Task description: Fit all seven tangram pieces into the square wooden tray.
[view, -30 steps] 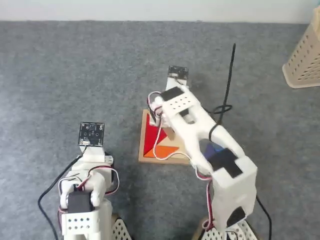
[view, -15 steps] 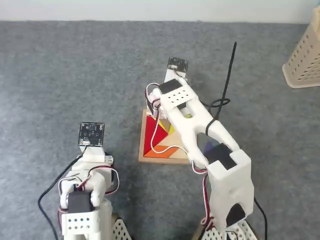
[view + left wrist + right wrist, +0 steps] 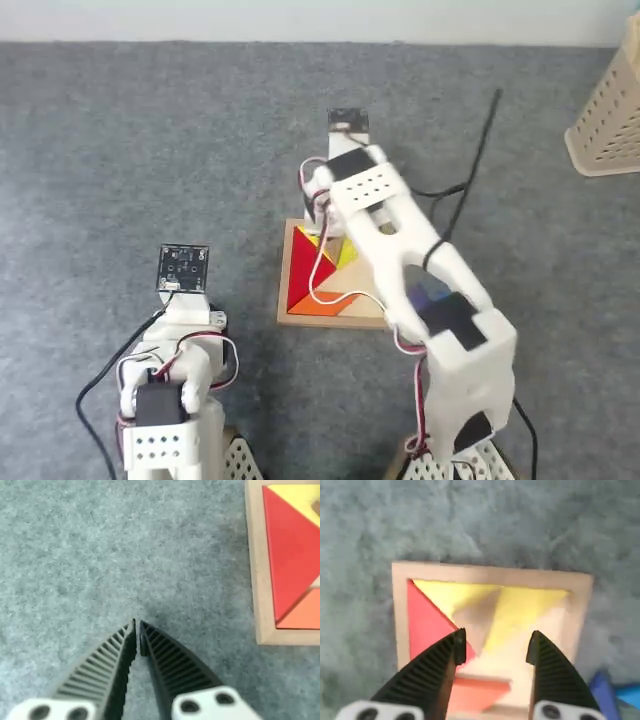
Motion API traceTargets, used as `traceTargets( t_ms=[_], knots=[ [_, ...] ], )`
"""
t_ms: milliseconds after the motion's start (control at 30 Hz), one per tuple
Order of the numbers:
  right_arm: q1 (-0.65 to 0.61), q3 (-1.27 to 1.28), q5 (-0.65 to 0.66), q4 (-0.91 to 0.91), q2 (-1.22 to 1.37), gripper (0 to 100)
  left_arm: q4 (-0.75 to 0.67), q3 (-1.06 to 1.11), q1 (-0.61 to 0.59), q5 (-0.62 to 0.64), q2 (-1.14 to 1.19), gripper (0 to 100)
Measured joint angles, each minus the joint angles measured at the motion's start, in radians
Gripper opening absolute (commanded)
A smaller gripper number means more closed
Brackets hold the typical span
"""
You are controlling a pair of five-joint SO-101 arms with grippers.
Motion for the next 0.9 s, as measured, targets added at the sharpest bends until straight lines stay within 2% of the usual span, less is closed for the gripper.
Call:
traceTargets(
  t_ms=[100,267,467,700,900],
  knots=[
    [0.032,0.0,0.054,0.049,-0.041,0.9,0.0,0.0,0.0,0.0,0.0,1],
    [0.038,0.012,0.311,-0.003,-0.044,0.6,0.0,0.0,0.0,0.0,0.0,1],
    [0.046,0.204,0.468,-0.316,-0.044,0.7,0.0,0.0,0.0,0.0,0.0,1],
    [0.04,0.474,0.511,-0.621,-0.17,0.7,0.0,0.0,0.0,0.0,0.0,1],
    [0.038,0.5,0.511,-0.663,-0.18,0.7,0.0,0.0,0.0,0.0,0.0,1]
  ],
)
